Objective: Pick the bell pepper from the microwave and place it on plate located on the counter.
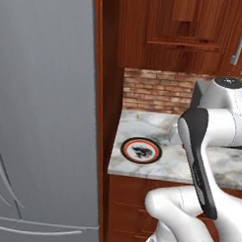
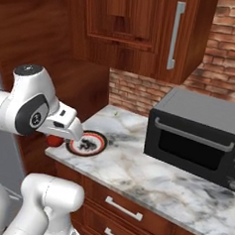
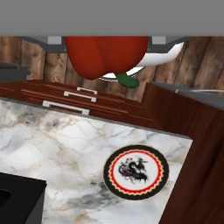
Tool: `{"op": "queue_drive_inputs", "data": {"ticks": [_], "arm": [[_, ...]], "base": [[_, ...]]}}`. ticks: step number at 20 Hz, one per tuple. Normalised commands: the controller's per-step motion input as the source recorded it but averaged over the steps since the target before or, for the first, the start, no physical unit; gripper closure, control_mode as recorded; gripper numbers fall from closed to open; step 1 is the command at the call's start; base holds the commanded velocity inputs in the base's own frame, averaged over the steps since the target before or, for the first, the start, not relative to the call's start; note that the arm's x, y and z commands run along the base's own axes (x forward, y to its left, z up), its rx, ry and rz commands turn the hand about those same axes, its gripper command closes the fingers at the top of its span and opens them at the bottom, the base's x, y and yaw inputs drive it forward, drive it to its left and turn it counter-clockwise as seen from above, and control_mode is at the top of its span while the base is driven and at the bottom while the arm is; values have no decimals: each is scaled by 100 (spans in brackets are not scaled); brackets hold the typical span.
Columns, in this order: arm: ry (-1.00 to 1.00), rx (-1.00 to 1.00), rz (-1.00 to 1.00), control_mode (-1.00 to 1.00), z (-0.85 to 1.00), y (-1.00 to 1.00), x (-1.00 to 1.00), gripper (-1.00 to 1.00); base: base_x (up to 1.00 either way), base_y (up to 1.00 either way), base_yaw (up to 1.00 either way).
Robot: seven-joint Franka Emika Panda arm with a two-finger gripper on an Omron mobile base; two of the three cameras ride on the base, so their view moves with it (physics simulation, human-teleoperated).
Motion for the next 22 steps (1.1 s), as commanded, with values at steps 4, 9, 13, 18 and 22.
{"op": "queue_drive_inputs", "data": {"ticks": [4, 9, 13, 18, 22], "arm": [[0, 0, 0, 100, 0, 0, 0, 100], [11, 3, 10, -100, -25, 4, 88, 100], [21, 3, 19, -100, -35, 4, 100, 100], [20, 0, 13, -100, -64, 8, 92, 100], [13, 0, 9, -100, -85, 15, 91, 100]], "base": [[40, -1, 1], [0, 0, 0], [0, 0, 0], [0, 0, 0], [0, 0, 0]]}}
